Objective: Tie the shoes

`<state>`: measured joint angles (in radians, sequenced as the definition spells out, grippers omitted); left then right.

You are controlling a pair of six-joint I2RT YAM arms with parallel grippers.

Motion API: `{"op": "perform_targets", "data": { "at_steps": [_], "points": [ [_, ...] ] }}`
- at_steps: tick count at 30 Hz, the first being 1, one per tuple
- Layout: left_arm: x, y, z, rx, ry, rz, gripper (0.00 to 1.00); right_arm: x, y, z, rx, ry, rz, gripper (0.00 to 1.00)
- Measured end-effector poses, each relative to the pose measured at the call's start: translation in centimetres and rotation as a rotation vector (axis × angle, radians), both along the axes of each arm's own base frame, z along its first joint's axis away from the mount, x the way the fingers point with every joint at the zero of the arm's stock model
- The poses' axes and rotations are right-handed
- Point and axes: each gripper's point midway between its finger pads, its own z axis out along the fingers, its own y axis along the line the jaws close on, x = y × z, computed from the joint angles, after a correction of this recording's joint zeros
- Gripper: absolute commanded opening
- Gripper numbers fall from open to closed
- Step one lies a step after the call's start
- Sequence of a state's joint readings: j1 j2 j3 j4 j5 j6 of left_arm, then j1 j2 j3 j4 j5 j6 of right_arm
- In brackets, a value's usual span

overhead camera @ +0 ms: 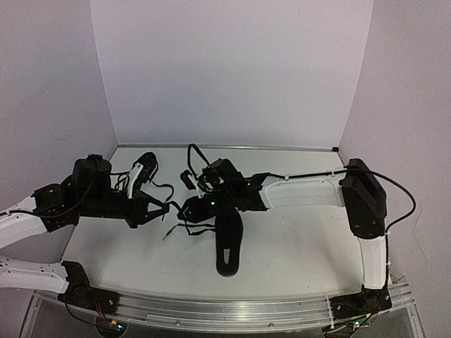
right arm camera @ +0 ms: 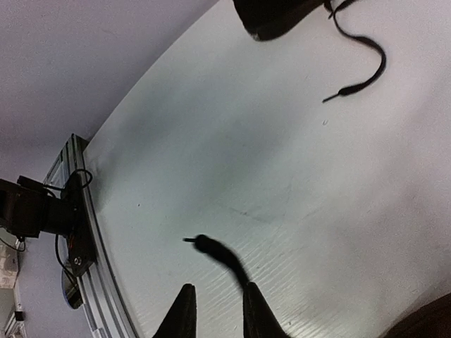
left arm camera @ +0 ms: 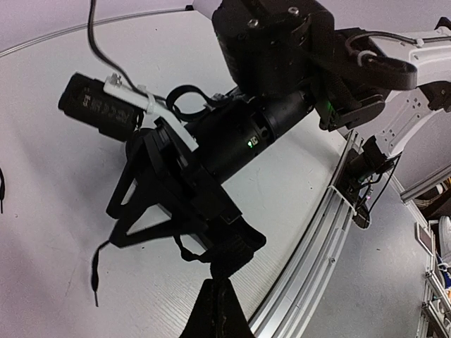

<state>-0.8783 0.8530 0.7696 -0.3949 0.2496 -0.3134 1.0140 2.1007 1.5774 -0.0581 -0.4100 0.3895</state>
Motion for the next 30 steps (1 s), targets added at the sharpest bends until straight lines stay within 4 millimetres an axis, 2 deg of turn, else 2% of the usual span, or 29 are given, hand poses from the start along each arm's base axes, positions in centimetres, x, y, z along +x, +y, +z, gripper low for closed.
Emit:
{"op": "perform_targets", "data": {
  "at_steps": [1,6,14,17,21,24,30],
  "points": [
    [-0.1,0.0,0.0,0.000,0.003,-0.003,0.00,-0.5,0.0,-0.6,-0.015,0.018,0.010,0.66],
    [-0.1,-0.2,-0.9,0.022,0.028,-0.013,0.00,0.0,-1.8,-0.4,-0.027,0.029,-0.004,0.65],
    [0.9,-1.5,-3.7,0.080,0.098,0.000,0.00,3.5,-10.6,3.5,-0.023,0.005,-0.149,0.50],
    [2.0,-2.4,-4.7,0.080,0.130,0.029,0.00,3.2,-12.3,2.1,-0.058,0.020,-0.162,0.48],
    [3.6,-3.9,-6.4,0.084,0.199,0.079,0.00,1.4,-13.5,-1.0,-0.131,0.074,-0.138,0.46],
    [4.8,-5.1,-7.2,0.058,0.253,0.129,0.00,0.7,-13.9,-2.3,-0.164,0.100,-0.122,0.45],
    [7.4,-6.2,-6.5,-0.025,0.337,0.282,0.00,0.3,-14.1,-3.6,-0.191,0.108,-0.104,0.43]
  ]
}}
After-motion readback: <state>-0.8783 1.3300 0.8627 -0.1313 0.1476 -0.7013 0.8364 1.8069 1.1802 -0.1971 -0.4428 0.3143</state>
